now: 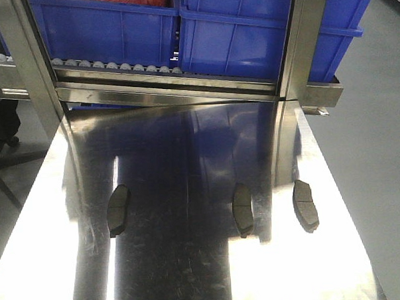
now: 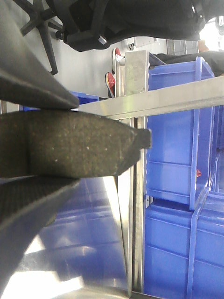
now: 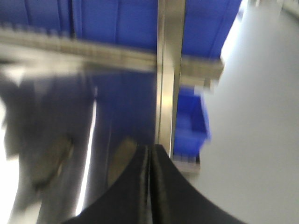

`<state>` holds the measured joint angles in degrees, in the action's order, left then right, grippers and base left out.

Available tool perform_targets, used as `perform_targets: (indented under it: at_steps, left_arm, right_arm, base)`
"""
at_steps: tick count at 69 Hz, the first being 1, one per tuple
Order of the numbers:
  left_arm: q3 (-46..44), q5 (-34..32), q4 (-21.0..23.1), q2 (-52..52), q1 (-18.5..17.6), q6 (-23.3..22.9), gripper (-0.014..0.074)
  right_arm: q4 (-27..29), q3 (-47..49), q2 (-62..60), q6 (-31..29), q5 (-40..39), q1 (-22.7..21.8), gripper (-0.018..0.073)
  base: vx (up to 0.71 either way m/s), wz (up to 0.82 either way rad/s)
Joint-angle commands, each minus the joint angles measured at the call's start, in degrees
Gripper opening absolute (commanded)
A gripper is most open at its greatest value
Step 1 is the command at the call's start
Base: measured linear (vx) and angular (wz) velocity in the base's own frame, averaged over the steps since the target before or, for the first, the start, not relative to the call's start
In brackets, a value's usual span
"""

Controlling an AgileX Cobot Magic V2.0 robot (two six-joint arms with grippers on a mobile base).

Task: Move and align brake pads A on conveyor

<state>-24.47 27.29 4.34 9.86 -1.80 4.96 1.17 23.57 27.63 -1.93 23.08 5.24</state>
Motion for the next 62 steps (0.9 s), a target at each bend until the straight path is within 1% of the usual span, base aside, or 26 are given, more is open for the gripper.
perform_targets:
  at_steps: [1,5,8,15,25,31,39,53,59,62]
  left_arm:
    - [-1.65,-5.29,0.76,0.53,-0.2,-0.04,-0.0006]
    - [-1.65,-5.29,0.76,0.53,-0.2,-0.04,-0.0006]
    - [-1.65,-5.29,0.76,0.53,-0.2,-0.04,-0.0006]
    - [-1.65,-5.29,0.76,0.53,-0.2,-0.04,-0.0006]
    - [-1.65,-5.29,0.76,0.53,-0.2,-0.04,-0.0006]
    - [-1.65,-5.29,0.76,0.53,-0.2,-0.04,-0.0006]
    - [-1.65,-5.29,0.76,0.53,-0.2,-0.04,-0.0006]
    - [-1.65,-5.29,0.76,0.53,-0.2,-0.04,-0.0006]
    - [-1.65,-5.29,0.76,0.53,-0.2,-0.04,-0.0006]
    - [-1.65,-5.29,0.76,0.53,-0.2,-0.04,-0.0006]
  right_arm:
    - [0.72,5.0,5.99,0.01,4.57,-0.42,-0.001]
    - [-0.29,6.11,8.58,-0.25,6.75,-0.42,-0.001]
    - [-1.52,6.13,10.03,-0.11,6.27,-0.42,-0.001]
    - [0.7,6.08,12.41,3.11,6.64,-0.42,-0.001]
    - [0.35,6.16,14.05,3.03,6.69,-0.42,-0.0004]
    - [0.33,7.02,15.04,2.91,7.94,-0.42,0.0023]
    - [0.19,9.66,17.29,2.76,11.87,-0.42,0.0123]
    - [0.59,13.97,23.29,2.71,16.36,-0.42,0.0388]
    - [1.5,15.81,26.65,2.57,16.9,-0.42,0.0465]
    - [2.18,16.95,28.97,2.57,17.48,-0.42,0.0483]
  base:
    - [0.0,0.0]
    - [0.0,0.0]
    - [0.0,0.0]
    - [0.0,0.0]
    - [0.0,0.0]
    - [0.0,0.0]
    - [0.0,0.0]
    - [0.0,0.0]
    - [0.0,0.0]
    - [0.0,0.0]
